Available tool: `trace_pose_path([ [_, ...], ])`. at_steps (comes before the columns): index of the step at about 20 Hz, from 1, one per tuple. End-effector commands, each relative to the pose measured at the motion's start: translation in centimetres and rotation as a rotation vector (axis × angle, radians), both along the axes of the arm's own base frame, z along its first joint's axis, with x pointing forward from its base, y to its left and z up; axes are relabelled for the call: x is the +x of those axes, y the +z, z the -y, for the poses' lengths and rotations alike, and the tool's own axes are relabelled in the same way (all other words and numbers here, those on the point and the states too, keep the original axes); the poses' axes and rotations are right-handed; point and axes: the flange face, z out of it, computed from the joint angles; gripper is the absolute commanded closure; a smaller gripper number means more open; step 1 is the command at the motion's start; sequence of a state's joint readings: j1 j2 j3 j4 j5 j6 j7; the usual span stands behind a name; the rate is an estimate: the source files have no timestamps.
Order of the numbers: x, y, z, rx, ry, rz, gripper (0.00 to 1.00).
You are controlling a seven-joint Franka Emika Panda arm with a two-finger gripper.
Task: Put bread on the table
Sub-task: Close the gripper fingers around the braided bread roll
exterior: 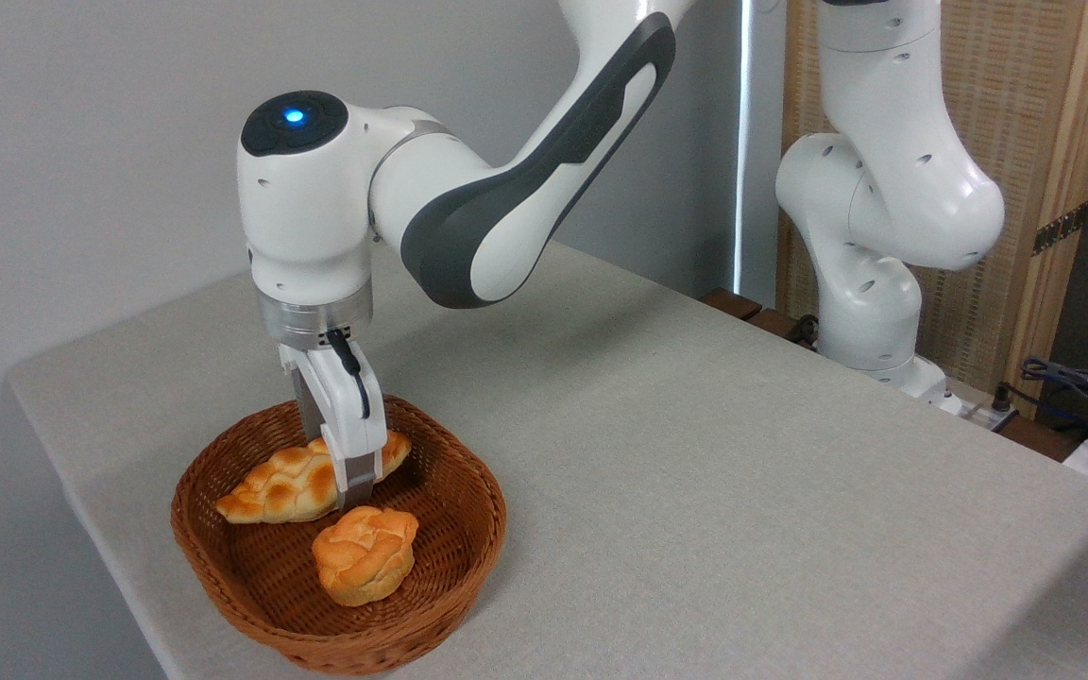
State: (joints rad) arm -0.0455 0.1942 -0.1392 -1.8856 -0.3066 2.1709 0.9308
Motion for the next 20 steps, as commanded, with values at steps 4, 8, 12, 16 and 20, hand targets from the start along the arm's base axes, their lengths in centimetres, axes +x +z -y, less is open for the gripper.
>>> trace_pose_path([
  [4, 0.05, 0.95, 0.35, 0.001, -0.036, 0.045, 0.55],
  [8, 0.03, 1.04, 0.29, -0.001, -0.097, 0.064, 0.65],
  [12, 0.05, 0.94, 0.29, -0.001, -0.098, 0.062, 0.64],
  [16, 0.05, 0.94, 0.29, -0.001, -0.098, 0.062, 0.64],
  [20, 0.05, 0.95, 0.3, -0.004, -0.097, 0.062, 0.64],
])
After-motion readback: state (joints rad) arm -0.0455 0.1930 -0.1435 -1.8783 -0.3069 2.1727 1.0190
